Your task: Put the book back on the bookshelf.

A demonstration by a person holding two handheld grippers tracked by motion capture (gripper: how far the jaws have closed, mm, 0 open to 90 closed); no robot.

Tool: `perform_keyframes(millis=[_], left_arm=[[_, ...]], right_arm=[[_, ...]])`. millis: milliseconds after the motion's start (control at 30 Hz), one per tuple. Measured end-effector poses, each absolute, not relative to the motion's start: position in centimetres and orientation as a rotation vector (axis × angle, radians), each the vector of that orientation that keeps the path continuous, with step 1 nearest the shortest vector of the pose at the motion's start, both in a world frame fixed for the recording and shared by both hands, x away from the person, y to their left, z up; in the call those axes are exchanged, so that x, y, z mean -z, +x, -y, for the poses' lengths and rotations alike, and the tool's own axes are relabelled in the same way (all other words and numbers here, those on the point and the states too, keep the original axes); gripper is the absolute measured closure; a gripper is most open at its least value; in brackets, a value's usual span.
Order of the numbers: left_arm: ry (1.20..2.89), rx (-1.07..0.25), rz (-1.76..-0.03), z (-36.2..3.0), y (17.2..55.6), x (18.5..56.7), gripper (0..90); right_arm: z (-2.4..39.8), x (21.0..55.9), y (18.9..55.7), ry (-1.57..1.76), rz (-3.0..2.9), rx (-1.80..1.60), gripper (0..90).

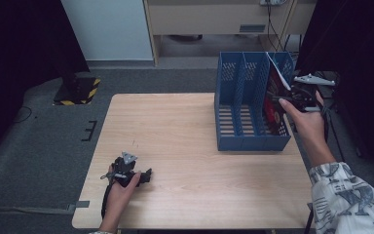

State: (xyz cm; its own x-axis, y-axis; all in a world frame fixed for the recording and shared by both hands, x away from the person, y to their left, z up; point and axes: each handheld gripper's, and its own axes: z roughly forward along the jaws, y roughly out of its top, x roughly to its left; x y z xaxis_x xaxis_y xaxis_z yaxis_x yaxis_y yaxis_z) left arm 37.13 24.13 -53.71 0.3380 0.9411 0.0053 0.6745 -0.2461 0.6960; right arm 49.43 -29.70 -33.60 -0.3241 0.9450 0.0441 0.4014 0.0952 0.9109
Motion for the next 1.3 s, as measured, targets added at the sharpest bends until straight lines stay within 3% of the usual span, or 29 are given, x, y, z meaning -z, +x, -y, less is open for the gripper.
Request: perform_keyframes(millis=[633,1300], left_arm=[[2.006,-0.578,-1.414,-24.0,37.2,53.7,0.0],[2.012,-0.574,-1.403,-24.0,37.1,53.7,0.0]], right_arm=[[29.7,35.4,45.2,1.267,-1.824,-1.258,4.3],[24.4,39.1,41.8,1.168,-1.993,-1.285,4.2]])
